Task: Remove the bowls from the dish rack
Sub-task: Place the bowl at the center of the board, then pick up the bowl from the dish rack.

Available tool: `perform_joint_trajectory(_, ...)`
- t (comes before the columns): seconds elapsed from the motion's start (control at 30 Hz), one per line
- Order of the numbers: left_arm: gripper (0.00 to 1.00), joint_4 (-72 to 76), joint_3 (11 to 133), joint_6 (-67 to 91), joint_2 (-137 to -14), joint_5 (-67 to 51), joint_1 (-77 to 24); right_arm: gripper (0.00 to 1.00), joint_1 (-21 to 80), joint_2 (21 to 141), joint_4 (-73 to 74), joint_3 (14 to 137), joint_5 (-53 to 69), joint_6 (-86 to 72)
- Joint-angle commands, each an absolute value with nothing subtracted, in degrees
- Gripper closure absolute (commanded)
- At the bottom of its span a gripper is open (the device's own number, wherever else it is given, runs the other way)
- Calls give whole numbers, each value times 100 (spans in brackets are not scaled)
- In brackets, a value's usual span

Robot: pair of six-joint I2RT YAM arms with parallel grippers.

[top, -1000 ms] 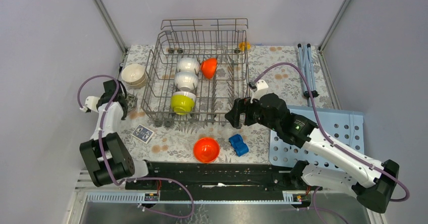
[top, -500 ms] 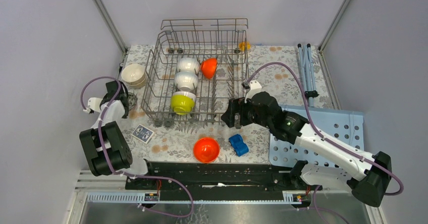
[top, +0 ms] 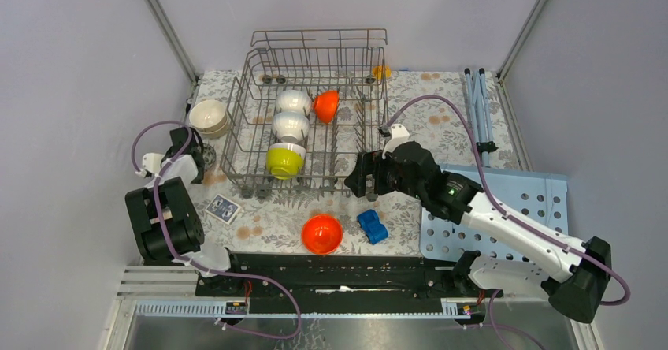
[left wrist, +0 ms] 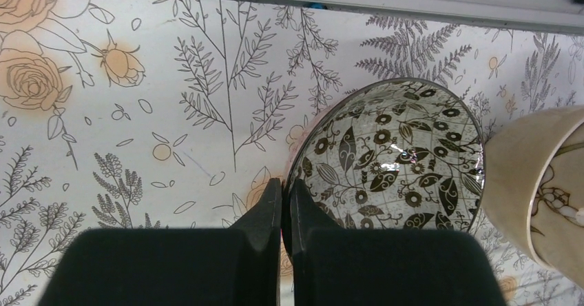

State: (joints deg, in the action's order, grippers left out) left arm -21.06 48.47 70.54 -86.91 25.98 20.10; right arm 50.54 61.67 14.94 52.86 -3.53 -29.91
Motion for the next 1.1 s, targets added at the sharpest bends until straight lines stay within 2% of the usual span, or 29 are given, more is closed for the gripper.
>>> perform_joint_trajectory(0.0, 96, -1772, 4886, 7055, -8719, 2833, 1846, 0, 5071, 5923, 1560, 5484, -473, -3058)
perform_joint_trajectory(0.13, 70, -1743, 4694, 7082, -8653, 2926, 1782, 0, 5071, 5857, 1580, 5438, -468, -3068)
perform_joint_trajectory(0.37, 39, -1905, 4533, 7038, -8272, 2874, 1778, 0, 5071, 5786, 1719, 5523, -438, -3008)
perform_joint_trajectory(0.53, 3, -2261, 4922, 6720, -7603, 2807, 1743, 0, 5069, 5653, 1786, 5604, -462, -2915)
perform_joint_trajectory(0.87, 1, -2766, 6130, 5899, -5930, 2939, 1169, 0, 5071, 5515, 1797, 5739, -895, -2747)
perform_joint_trajectory(0.97, 1, -2235, 6415, 4648, -5548, 3143, 142, 0, 5071, 5244, 1037, 5345, -885, -2354)
perform_joint_trajectory(1.07, 1, -1796, 6416, 3638, -5061, 3285, -1071, 0, 5071, 5350, 1147, 5585, -1009, -2168)
